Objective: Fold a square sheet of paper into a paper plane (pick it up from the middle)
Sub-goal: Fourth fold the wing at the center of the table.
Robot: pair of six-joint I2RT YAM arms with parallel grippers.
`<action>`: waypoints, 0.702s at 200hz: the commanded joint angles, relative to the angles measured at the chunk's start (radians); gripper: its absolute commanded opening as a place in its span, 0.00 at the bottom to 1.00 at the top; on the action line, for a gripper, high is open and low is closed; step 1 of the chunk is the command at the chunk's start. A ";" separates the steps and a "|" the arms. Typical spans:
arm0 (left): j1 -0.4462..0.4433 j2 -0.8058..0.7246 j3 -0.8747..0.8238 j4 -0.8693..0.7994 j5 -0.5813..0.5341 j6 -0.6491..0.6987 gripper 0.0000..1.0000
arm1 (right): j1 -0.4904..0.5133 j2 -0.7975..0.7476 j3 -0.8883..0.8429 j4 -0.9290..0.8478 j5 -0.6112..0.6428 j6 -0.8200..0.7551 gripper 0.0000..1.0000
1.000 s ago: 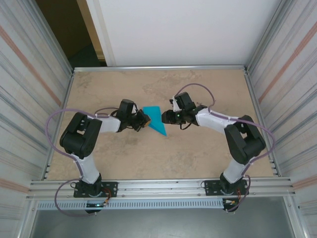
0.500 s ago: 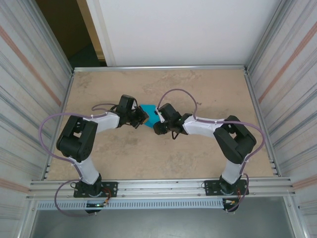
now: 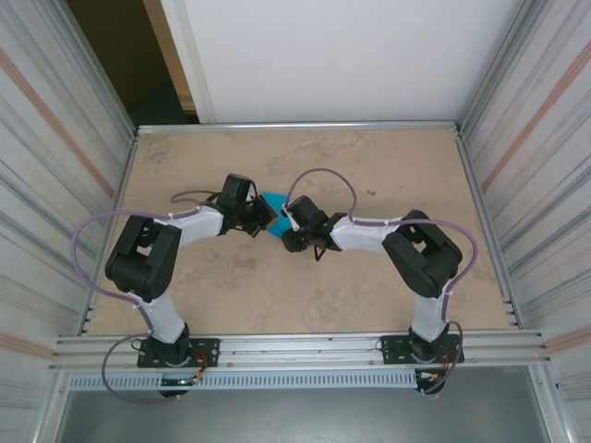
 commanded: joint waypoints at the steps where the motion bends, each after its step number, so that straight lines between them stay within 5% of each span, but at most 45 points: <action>1: -0.007 0.005 0.026 -0.025 -0.008 0.013 0.05 | 0.003 0.024 0.030 0.009 0.022 -0.026 0.37; 140: -0.025 0.019 0.056 -0.126 -0.054 0.070 0.06 | 0.012 0.010 0.016 0.029 0.072 -0.015 0.36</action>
